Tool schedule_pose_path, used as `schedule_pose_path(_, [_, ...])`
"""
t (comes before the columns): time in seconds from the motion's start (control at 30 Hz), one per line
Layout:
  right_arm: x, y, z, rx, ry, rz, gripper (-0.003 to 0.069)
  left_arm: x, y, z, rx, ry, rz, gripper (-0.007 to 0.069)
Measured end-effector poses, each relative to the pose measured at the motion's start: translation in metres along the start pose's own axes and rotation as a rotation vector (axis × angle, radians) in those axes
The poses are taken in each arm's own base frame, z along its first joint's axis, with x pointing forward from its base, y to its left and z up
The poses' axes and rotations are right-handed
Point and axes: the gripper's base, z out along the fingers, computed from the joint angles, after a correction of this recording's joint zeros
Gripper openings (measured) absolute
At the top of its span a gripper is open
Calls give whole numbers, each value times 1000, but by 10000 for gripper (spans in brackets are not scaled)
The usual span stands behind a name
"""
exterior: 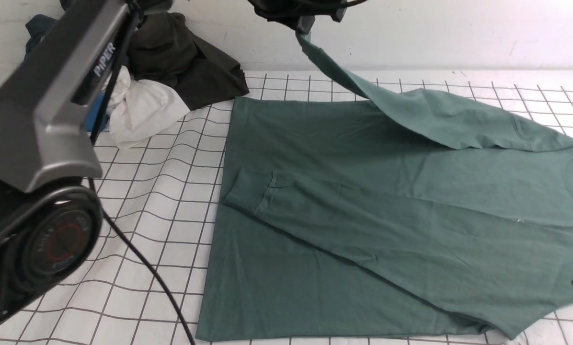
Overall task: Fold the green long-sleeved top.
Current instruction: Use the left arm to drag and drop the cuff onto the cuff closest to the left arm
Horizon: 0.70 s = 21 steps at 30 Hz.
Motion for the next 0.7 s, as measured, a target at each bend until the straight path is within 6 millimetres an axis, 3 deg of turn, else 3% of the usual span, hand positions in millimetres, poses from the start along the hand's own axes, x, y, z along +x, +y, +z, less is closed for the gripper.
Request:
schedule_pose_path(0.1, [1,-1,-6,11,-47,2,-10,25,2,25,-5,141,-19,23])
schedule_pose_path(0.13, [2,-1,-6,12,-88,3,-10,54,4,56,-10,284,-33,23])
schedule_pose_path(0.2, [6,2,-2,7,-106,7,-10,97,6,97,-15,459,-48,23])
schedule_pose_path(0.23, [6,2,-1,6,-107,8,-10,100,6,100,-16,469,-50,23])
schedule_pose_path(0.27, [11,4,5,-1,-110,10,-10,124,6,119,-21,539,-55,23])
schedule_pose_path(0.33, [16,8,15,-13,-102,17,-10,140,8,131,-35,568,-54,23])
schedule_pose_path(0.43, [19,12,24,-26,-90,20,-10,142,11,131,-71,554,-44,23])
schedule_pose_path(0.53, [18,14,32,-37,-82,15,-10,131,13,115,-105,502,-23,23])
schedule_pose_path(0.7, [15,17,42,-48,-77,11,-10,111,8,73,-112,426,-22,23])
